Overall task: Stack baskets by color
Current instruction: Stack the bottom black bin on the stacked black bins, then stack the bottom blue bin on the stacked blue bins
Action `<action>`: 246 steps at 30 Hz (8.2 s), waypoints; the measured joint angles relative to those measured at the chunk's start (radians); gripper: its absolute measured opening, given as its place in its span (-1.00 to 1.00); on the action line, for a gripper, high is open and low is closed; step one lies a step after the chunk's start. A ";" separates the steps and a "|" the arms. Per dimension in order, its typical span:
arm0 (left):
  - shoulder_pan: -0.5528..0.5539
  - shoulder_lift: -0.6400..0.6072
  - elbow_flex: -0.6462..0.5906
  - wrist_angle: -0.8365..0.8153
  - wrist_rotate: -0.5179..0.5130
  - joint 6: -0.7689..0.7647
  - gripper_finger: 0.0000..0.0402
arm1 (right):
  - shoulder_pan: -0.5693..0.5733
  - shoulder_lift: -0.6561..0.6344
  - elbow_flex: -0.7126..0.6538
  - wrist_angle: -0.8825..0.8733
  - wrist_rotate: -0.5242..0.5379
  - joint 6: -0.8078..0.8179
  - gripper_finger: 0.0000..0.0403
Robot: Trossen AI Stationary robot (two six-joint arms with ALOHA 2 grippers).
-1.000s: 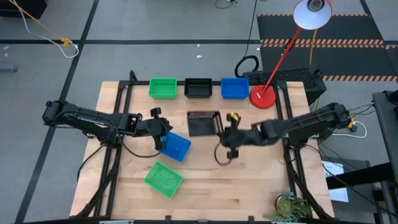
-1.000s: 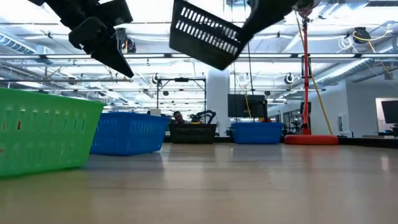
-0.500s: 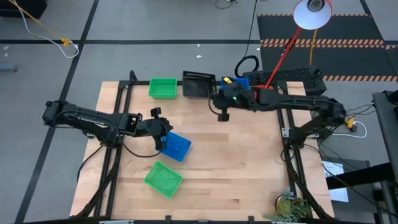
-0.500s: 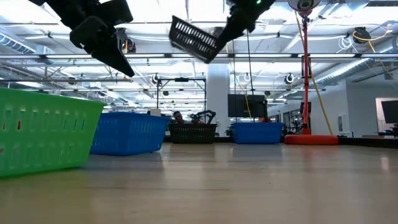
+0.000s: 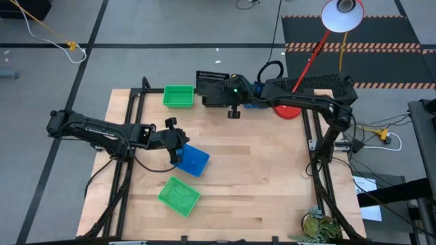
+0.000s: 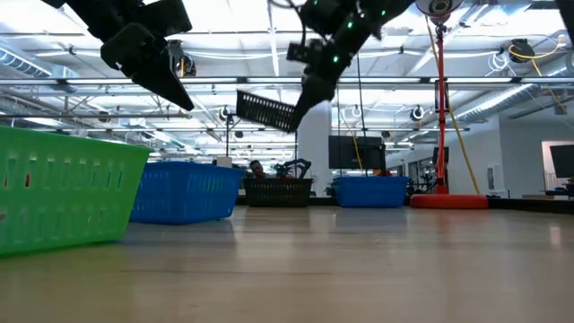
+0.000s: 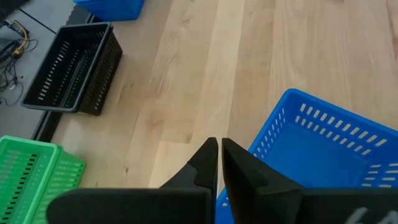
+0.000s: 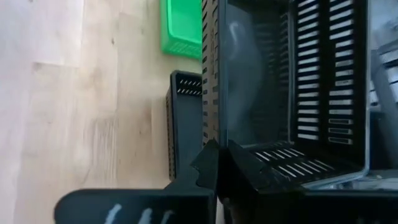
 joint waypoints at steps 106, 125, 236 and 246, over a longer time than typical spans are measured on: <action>-0.341 0.162 -0.023 -0.237 0.064 -0.178 -0.31 | 0.567 -0.593 -0.757 0.295 -0.035 0.514 -0.35; -0.275 0.245 -0.040 -0.218 0.036 -0.099 -0.95 | 0.589 -0.593 -0.757 0.438 -0.036 0.514 -0.35; -0.250 0.504 0.319 -0.235 -0.207 -0.519 0.02 | -0.228 -0.696 -0.597 0.116 -0.316 -0.393 -0.96; -0.250 0.504 0.319 -0.235 -0.207 -0.514 0.02 | -0.498 -0.615 -0.597 0.190 -0.589 -0.446 -0.96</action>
